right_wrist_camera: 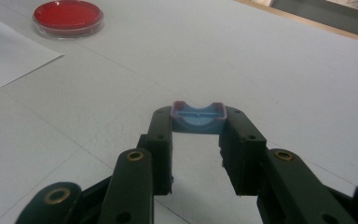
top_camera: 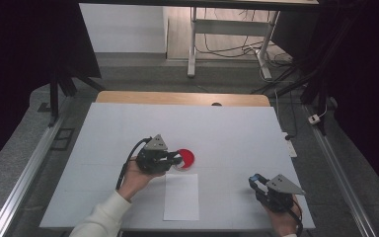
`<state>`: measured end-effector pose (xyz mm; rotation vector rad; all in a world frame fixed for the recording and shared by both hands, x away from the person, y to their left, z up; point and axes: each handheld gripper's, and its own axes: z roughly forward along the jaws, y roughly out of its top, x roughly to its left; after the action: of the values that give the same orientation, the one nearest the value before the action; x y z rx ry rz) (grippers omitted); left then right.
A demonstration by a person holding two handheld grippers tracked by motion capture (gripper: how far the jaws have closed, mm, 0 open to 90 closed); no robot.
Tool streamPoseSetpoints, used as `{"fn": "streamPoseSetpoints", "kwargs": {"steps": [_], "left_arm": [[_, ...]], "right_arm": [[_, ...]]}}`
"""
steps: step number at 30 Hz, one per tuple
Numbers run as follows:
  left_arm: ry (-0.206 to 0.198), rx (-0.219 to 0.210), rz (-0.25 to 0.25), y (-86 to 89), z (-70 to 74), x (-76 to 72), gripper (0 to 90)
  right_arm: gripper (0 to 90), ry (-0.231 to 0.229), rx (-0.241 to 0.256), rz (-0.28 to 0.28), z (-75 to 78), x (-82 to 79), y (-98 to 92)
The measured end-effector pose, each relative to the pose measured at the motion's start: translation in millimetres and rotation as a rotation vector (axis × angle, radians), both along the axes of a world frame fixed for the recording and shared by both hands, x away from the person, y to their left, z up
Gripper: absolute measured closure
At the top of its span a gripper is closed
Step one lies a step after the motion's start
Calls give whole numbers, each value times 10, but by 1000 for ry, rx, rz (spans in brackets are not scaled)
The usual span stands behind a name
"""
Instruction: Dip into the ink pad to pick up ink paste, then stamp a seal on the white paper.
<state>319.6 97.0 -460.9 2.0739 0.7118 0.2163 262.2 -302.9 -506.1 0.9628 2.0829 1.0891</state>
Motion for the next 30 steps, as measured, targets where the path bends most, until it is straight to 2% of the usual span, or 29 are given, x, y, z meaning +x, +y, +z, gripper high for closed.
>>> {"fn": "streamPoseSetpoints", "kwargs": {"steps": [8,12,22,30], "left_arm": [[-3,-10,-15,18,39,-47,758],[11,-5,-19,4,12,-53,758],[6,0,-45,-26,51,-141,758],[25,-25,-69,-47,51,-185,758]], "right_arm": [[654,-4,8,1,1,5,-9],[654,-2,3,-1,-1,6,-11],[654,-5,5,3,0,4,-8],[654,-5,1,3,-5,4,-6]]}}
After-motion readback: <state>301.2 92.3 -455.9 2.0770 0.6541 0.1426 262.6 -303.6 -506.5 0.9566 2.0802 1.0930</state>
